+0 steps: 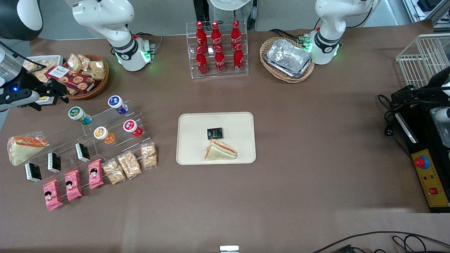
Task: Place green gum on tray
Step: 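Lower the open right gripper around the green-lidded cup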
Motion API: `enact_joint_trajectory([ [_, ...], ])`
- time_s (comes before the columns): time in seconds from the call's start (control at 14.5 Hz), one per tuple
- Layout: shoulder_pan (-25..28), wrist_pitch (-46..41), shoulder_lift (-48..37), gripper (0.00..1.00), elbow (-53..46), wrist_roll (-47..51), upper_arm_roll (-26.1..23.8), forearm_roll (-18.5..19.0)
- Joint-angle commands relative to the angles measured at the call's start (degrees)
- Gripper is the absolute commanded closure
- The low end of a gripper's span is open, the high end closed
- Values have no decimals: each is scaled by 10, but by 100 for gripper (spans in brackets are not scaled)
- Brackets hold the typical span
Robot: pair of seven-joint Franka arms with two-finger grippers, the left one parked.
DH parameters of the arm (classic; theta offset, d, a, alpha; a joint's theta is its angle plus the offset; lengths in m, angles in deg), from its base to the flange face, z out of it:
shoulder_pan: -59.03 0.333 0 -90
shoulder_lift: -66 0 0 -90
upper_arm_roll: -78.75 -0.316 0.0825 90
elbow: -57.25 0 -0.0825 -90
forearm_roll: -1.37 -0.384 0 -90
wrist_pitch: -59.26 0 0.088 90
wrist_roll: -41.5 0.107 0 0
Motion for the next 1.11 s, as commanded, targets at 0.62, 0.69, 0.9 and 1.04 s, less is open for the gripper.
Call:
enact_joint_trajectory([
  [0.62,-68,150,-22,0,159,17,0,8],
  [0.69,-68,156,-22,0,166,19,0,8],
  [0.9,-68,189,-22,0,192,31,1,4],
  [1.04,-68,207,-22,0,206,41,0,4],
])
